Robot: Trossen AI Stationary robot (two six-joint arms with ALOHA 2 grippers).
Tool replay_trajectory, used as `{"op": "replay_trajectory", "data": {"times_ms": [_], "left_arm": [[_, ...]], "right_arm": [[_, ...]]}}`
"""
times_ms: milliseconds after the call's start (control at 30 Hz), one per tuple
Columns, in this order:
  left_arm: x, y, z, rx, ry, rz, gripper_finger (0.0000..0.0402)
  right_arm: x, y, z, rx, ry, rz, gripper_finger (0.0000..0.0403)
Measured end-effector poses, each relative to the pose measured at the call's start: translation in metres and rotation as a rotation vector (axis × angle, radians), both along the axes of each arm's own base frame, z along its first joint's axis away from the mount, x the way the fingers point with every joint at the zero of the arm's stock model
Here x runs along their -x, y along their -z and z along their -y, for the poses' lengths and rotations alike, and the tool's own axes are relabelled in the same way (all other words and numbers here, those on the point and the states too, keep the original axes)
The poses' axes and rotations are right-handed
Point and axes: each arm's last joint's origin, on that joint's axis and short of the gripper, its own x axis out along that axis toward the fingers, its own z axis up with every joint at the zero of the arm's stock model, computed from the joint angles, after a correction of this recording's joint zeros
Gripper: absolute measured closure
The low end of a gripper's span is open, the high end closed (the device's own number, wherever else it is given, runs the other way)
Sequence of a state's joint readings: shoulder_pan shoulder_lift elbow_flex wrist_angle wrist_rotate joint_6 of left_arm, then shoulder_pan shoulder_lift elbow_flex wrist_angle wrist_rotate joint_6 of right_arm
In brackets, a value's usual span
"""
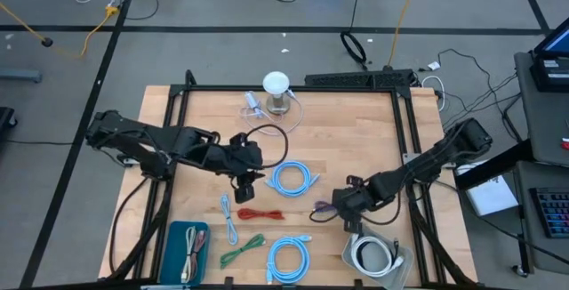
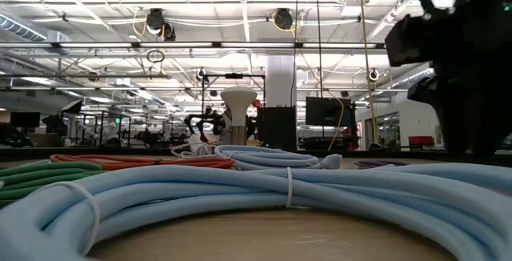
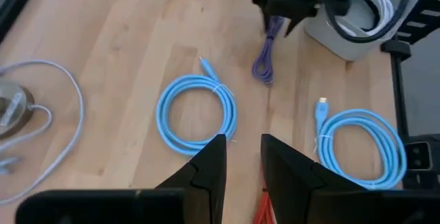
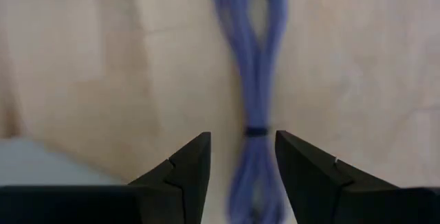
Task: Pick & Place USB Port
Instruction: Put the purple charger cable into the blue bin
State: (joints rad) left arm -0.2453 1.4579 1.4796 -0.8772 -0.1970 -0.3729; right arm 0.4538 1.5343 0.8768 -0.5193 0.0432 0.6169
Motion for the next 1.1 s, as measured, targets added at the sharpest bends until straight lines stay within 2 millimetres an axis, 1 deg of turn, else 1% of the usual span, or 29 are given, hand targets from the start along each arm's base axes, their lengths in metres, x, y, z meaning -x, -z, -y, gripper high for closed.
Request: {"op": "replay_trajectory", "data": {"times_ms": [67,167,267,367,467,533,600,633,667,733,833,933,1033,1100], "left_arm": [[-0.001,0.001,0.0,0.001,-0.006,-0.004,0.0309],[-0.001,0.001,0.0,0.005,-0.015,0.006,0.0309],[-0.001,0.0,0.001,0.013,-0.02,0.006,0.0309],[0.0,-0.001,0.002,0.016,-0.015,0.009,0.0309],[0.001,-0.001,0.003,0.019,-0.022,0.012,0.0309],[0.001,-0.001,0.003,0.02,-0.029,0.011,0.0309],[0.001,-0.001,0.003,0.025,-0.035,0.013,0.0309],[0.001,-0.001,0.003,0.027,-0.037,0.015,0.0309],[0.0,-0.001,0.003,0.027,-0.041,0.019,0.0309],[0.0,-0.002,0.002,0.028,-0.068,0.029,0.0309],[-0.003,-0.006,0.001,0.034,-0.131,0.095,0.0309],[0.0,-0.023,0.003,0.045,-0.184,0.239,0.0309],[0.003,-0.041,0.006,0.04,-0.226,0.4,0.0309],[0.006,-0.051,0.008,0.022,-0.257,0.492,0.0309]], "right_arm": [[-0.001,0.002,0.001,0.041,0.003,0.008,0.0247],[-0.005,0.006,0.004,0.047,0.0,0.006,0.0248],[-0.008,0.012,0.005,0.025,0.001,-0.025,0.0255],[-0.011,0.02,0.004,-0.012,-0.002,-0.066,0.0271],[-0.012,0.026,0.003,-0.023,-0.003,-0.091,0.03],[-0.012,0.027,0.003,-0.02,-0.007,-0.091,0.0332],[-0.014,0.023,0.007,-0.007,0.005,-0.059,0.037],[-0.015,0.019,0.009,0.007,0.011,-0.042,0.0384],[-0.016,0.015,0.012,0.024,0.024,-0.026,0.0389],[-0.02,0.001,0.021,0.082,0.08,0.034,0.0389],[-0.032,-0.038,0.036,0.137,0.19,0.207,0.0395],[-0.041,-0.078,0.047,0.122,0.292,0.385,0.0395],[-0.047,-0.124,0.054,0.075,0.415,0.653,0.0395],[-0.049,-0.15,0.056,0.059,0.471,0.818,0.0395]]}}
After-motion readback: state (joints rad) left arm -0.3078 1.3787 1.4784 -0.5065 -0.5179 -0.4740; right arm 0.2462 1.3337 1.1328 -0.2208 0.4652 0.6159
